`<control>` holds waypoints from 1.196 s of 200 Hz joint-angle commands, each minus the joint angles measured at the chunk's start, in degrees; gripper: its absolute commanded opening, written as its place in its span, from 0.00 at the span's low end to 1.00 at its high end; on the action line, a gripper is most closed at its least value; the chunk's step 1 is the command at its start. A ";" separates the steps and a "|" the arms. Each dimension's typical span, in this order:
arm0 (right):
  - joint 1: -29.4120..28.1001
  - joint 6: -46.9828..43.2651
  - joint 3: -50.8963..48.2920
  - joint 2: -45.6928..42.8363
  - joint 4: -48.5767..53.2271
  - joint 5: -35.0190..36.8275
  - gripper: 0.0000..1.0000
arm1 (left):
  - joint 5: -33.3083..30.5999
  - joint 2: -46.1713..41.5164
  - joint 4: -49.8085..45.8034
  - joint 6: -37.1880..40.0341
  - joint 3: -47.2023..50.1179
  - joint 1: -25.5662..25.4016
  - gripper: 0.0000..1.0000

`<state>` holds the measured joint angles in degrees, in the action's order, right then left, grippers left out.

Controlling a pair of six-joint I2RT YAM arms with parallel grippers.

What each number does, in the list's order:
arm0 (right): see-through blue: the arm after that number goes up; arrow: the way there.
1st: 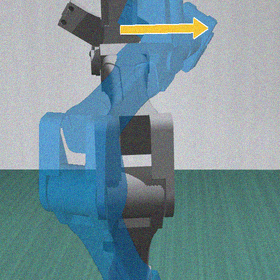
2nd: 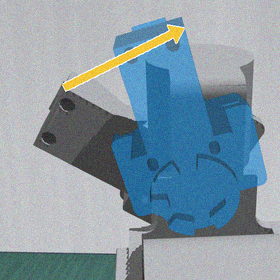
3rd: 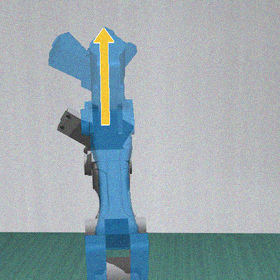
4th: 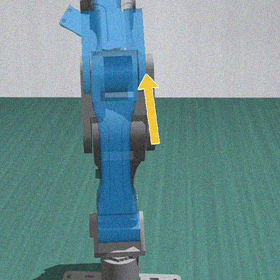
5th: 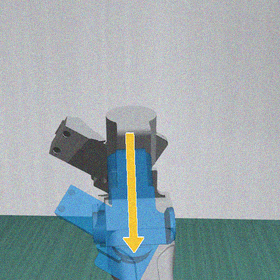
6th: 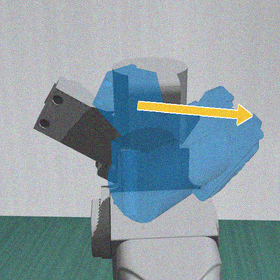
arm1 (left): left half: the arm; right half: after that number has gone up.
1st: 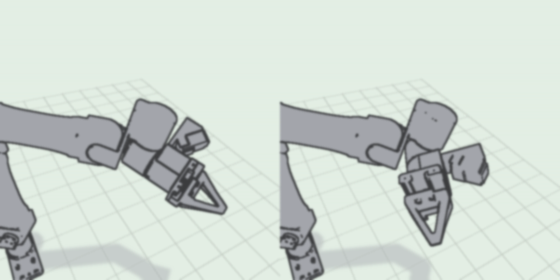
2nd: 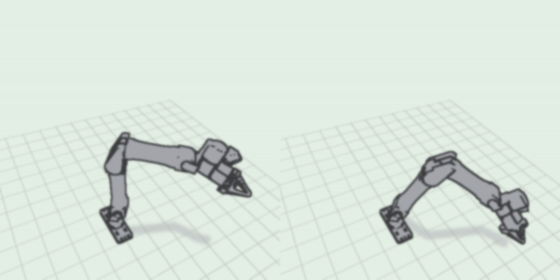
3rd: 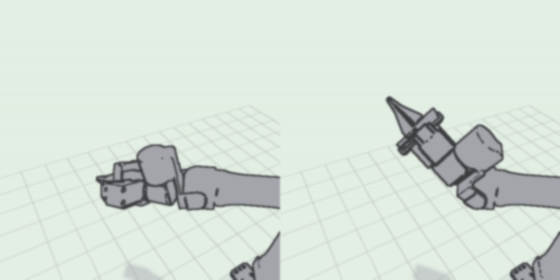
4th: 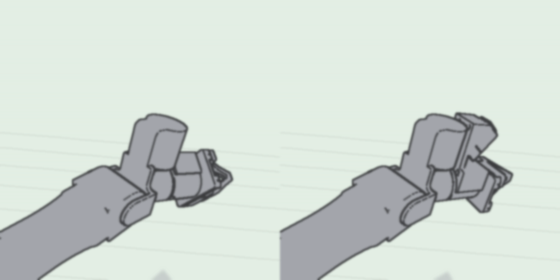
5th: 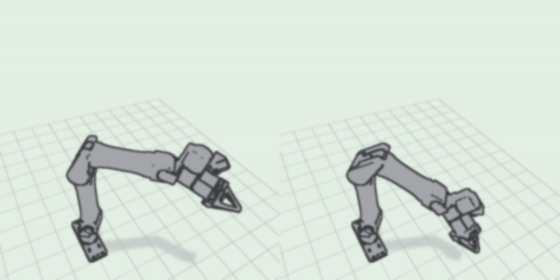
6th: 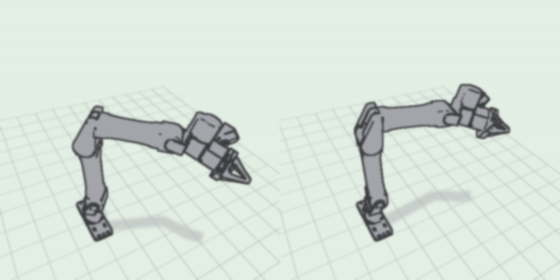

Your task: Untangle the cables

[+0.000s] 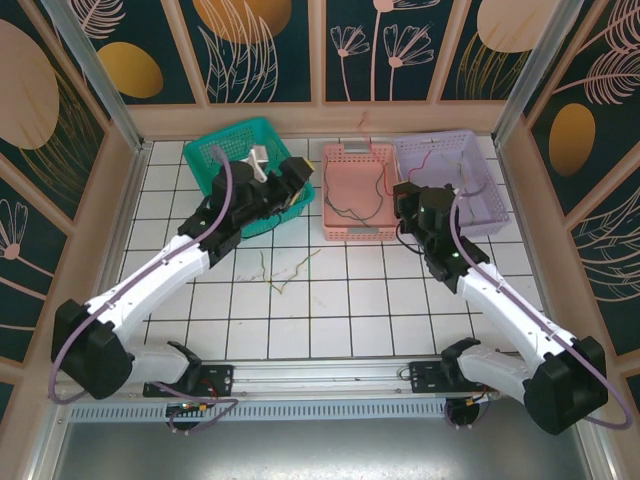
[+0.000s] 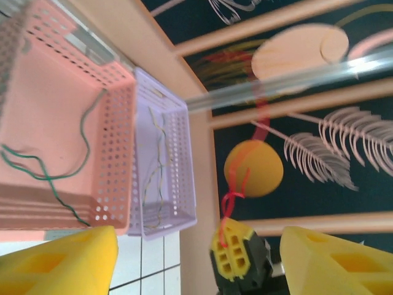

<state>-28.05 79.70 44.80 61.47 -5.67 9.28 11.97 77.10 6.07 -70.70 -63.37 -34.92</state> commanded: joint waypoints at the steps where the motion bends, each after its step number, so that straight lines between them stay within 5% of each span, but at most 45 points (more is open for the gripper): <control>1: -1.83 -9.33 3.90 1.39 -1.74 -3.83 0.00 | 2.84 3.75 1.75 2.56 -4.19 -1.08 0.77; 57: -7.64 -16.33 8.16 4.48 1.22 -6.40 0.00 | 0.11 12.34 -10.50 7.58 -12.52 -2.44 0.77; 105: -9.30 -16.94 9.16 5.33 1.65 -8.14 0.00 | -4.17 14.22 -10.27 8.44 -13.35 -2.44 0.74; 120: -9.30 -16.12 9.08 5.23 2.02 -8.14 0.00 | -5.07 13.97 -9.85 7.82 -12.17 -2.44 0.57; 143: -8.97 -11.66 7.65 4.55 1.42 -8.14 0.00 | -7.07 12.04 -6.79 7.08 -9.13 -2.44 0.00; 173: -7.41 4.66 1.83 2.73 -4.00 -5.96 0.00 | -8.09 8.93 -1.81 7.68 -5.98 -2.44 0.00; 208: -7.58 35.42 -7.28 0.64 -5.96 -5.28 0.00 | -10.05 2.75 6.46 9.22 1.90 -2.44 0.00; 231: -7.06 31.23 -5.24 -0.07 -4.89 -5.29 0.00 | -8.46 1.72 6.92 12.57 1.96 -2.44 0.00; 239: -5.63 25.13 -3.29 -0.23 -4.26 -7.18 0.18 | -7.68 1.88 5.50 14.34 0.94 -2.44 0.00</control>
<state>-36.16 105.08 38.76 63.66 -11.05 1.50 7.01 81.21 6.57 -61.58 -61.12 -39.00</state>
